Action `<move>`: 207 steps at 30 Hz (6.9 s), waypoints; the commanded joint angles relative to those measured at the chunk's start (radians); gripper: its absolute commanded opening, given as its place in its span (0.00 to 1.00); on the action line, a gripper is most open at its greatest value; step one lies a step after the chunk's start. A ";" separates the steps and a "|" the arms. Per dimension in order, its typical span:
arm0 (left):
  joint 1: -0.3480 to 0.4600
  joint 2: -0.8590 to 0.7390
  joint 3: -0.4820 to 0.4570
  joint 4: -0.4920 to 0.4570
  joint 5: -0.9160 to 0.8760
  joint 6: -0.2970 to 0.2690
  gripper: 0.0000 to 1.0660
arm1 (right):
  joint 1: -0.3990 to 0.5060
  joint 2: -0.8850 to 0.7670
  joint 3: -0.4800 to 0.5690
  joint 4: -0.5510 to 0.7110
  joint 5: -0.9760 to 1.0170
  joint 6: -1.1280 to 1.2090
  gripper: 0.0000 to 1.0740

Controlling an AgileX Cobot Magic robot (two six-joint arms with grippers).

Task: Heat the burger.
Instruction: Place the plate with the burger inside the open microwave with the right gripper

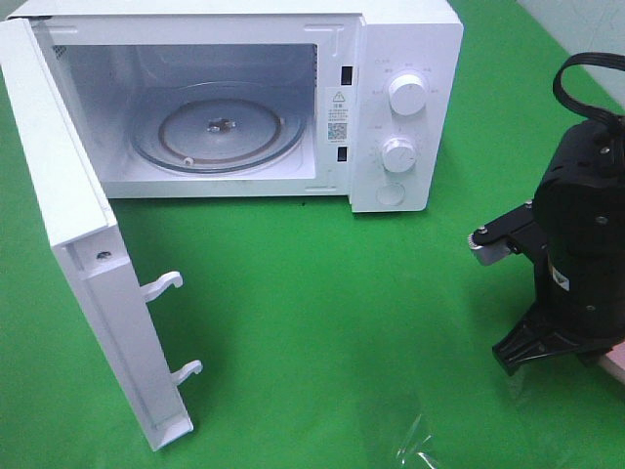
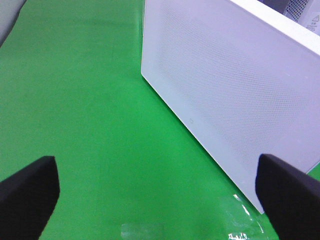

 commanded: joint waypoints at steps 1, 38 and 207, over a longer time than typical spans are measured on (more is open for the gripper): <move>-0.004 -0.022 0.003 -0.006 -0.006 0.000 0.94 | 0.003 -0.030 0.002 -0.057 0.089 0.035 0.00; -0.004 -0.016 0.003 -0.006 -0.006 0.000 0.94 | 0.357 -0.280 0.113 -0.054 0.225 0.099 0.00; -0.004 -0.016 0.003 -0.006 -0.006 0.000 0.94 | 0.278 -0.033 -0.215 0.436 -0.558 -2.049 0.00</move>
